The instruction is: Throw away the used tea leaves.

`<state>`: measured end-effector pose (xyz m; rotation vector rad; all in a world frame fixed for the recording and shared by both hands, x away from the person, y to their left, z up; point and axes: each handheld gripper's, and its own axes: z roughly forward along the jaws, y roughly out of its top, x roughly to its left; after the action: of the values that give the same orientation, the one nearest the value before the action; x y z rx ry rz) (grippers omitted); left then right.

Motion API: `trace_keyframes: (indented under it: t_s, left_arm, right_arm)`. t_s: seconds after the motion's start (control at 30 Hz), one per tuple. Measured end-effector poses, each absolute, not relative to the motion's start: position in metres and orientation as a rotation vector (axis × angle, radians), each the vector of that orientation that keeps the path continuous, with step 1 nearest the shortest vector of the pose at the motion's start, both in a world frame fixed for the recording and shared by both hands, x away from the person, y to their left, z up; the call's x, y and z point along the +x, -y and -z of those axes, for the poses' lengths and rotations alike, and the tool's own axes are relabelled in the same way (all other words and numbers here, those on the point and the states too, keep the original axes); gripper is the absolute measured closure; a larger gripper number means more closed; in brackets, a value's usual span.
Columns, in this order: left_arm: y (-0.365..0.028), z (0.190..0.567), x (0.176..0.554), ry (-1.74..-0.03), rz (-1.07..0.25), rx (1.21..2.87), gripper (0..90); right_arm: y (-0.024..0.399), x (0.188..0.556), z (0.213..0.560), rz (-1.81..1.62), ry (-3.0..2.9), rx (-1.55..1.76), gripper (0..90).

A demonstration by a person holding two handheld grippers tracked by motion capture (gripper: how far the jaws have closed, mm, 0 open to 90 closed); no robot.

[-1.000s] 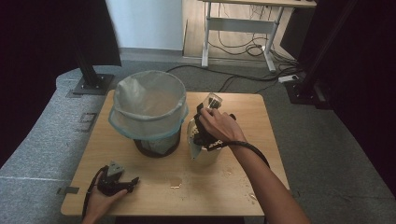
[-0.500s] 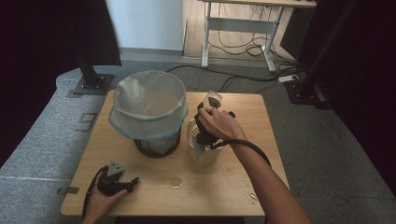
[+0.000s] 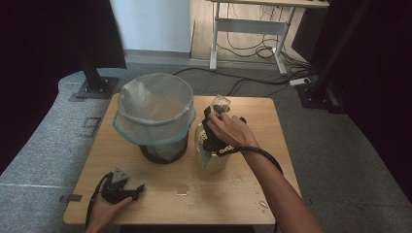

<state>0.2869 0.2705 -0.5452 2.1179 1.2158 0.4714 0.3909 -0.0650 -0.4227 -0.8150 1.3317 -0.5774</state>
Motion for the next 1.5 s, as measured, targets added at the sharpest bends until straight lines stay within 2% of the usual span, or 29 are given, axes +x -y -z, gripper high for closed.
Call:
trace_keyframes:
  t_s: [0.33,0.7,0.83,0.93,1.03,1.13,1.2,1.3,1.5]
  left_arm:
    - [-0.270,0.545,0.287,-1.216,-0.472,2.118,17.9]
    - [-0.271,0.545,0.286,-1.213,-0.472,2.119,17.9]
    - [-0.270,0.545,0.287,-1.215,-0.470,2.120,17.7]
    - [-0.270,0.545,0.287,-1.212,-0.468,2.127,17.6]
    - [-0.269,0.545,0.287,-1.211,-0.467,2.127,17.6]
    - [-0.269,0.545,0.287,-1.212,-0.465,2.129,17.6]
    - [-0.269,0.545,0.287,-1.211,-0.464,2.129,17.5]
    - [-0.269,0.545,0.288,-1.208,-0.465,2.129,17.5]
    - [-0.269,0.545,0.286,-1.203,-0.461,2.133,17.5]
  right_arm:
    - [0.075,0.389,0.415,0.480,-1.414,-0.698,37.8]
    - [0.081,0.391,0.416,0.498,-1.398,-0.713,37.8]
    - [0.082,0.399,0.402,0.555,-1.341,-0.665,38.3]
    - [0.078,0.391,0.425,0.679,-1.294,-0.881,38.8]
    - [0.075,0.396,0.421,0.680,-1.258,-0.845,39.5]
    - [0.075,0.391,0.422,0.716,-1.183,-0.959,41.0]
    - [0.078,0.399,0.408,0.749,-1.208,-0.858,40.6]
    - [0.074,0.392,0.412,0.741,-1.245,-0.885,40.7]
    - [0.061,0.387,0.413,0.408,-1.480,-0.603,40.3]
